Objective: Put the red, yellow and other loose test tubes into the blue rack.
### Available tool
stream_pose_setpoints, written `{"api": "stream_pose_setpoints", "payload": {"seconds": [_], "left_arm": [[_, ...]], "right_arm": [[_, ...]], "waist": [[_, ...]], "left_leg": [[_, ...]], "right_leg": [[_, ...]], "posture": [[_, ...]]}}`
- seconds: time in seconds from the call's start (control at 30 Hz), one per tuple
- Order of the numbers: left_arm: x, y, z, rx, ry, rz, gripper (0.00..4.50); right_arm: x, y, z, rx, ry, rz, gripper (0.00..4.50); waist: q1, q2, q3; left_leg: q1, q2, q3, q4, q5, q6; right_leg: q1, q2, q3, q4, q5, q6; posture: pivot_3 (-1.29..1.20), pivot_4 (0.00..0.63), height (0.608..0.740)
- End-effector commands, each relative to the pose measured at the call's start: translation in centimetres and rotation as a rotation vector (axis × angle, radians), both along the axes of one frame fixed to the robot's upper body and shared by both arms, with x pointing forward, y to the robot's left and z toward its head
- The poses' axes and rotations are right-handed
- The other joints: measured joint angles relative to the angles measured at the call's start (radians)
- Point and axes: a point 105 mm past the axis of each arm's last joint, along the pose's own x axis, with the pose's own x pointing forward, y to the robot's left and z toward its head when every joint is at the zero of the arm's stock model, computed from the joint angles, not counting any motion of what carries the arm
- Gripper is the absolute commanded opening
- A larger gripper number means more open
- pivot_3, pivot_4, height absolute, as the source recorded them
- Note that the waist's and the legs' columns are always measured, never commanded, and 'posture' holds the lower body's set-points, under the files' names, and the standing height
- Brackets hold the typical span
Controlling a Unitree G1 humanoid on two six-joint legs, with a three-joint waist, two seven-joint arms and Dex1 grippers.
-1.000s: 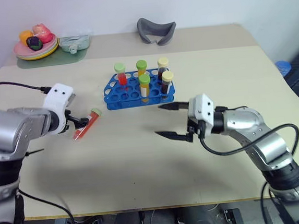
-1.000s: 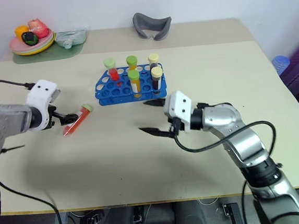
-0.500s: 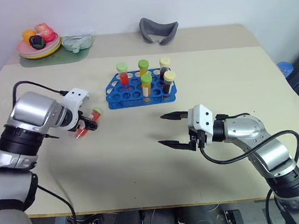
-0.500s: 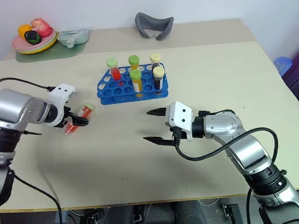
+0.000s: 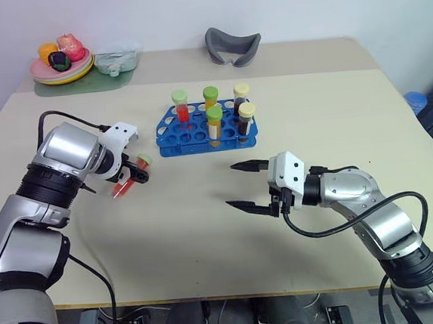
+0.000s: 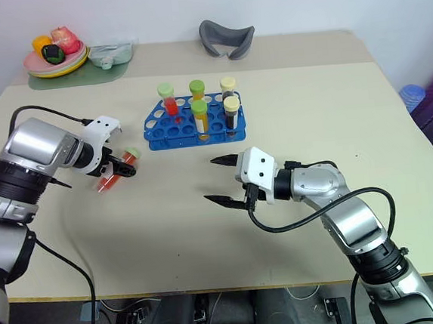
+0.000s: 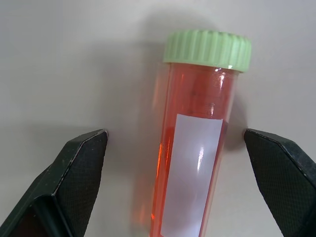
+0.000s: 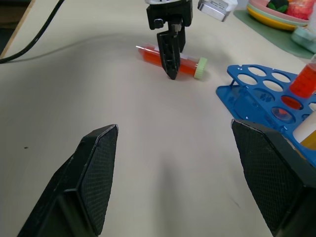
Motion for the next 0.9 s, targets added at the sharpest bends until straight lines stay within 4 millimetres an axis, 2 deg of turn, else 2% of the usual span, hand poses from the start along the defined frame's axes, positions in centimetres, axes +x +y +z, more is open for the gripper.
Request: {"api": "stream_pose_setpoints", "payload": {"seconds": [0.03,0.23,0.43,0.7,0.8,0.9], "left_arm": [[-0.7,0.2,-0.4,0.008,0.049,-0.002,4.5],[-1.9,0.8,-0.5,0.029,0.122,-0.017,4.5],[-1.8,1.6,-0.4,0.068,0.133,-0.012,4.5],[-1.8,1.7,-1.5,0.092,0.172,-0.019,4.5],[-1.5,1.6,-1.3,0.089,0.162,-0.019,3.65],[-1.4,1.4,-1.2,0.086,0.157,-0.017,2.23]], "right_arm": [[-0.3,0.3,0.9,0.015,-0.052,0.014,3.72],[-0.1,0.4,0.9,0.02,-0.059,0.016,3.72],[0.0,0.8,1.0,0.038,-0.066,0.021,3.72],[0.0,0.9,0.8,0.043,-0.068,0.01,3.72],[0.0,0.8,0.7,0.043,-0.069,0.009,3.82],[-0.1,0.9,0.8,0.043,-0.07,0.007,3.82]], "waist": [[-0.001,0.0,0.0],[-0.005,0.0,0.0],[-0.005,0.0,0.0],[-0.005,0.0,0.0],[-0.004,0.001,-0.001],[-0.004,0.001,-0.001]], "left_leg": [[0.0,0.0,0.0,0.0,0.0,0.0],[0.0,0.0,0.0,0.0,0.0,0.0],[0.0,0.0,0.0,0.0,0.0,0.0],[0.0,0.0,0.0,0.0,0.0,0.0],[0.0,0.0,0.0,0.0,0.0,0.0],[0.0,0.0,0.001,0.0,0.0,0.0]], "right_leg": [[0.0,0.0,0.0,0.0,0.0,0.0],[-0.001,0.0,0.001,0.0,0.0,0.0],[-0.001,0.0,0.002,0.0,0.0,0.0],[-0.001,0.001,0.002,0.001,0.0,0.0],[-0.001,0.001,0.002,0.001,0.0,0.0],[-0.001,0.0,0.002,0.001,0.0,0.0]], "posture": [[0.0,0.15,0.735],[0.0,0.15,0.735],[0.0,0.15,0.735],[0.0,0.15,0.735],[0.0,0.15,0.735],[0.0,0.15,0.735]]}}
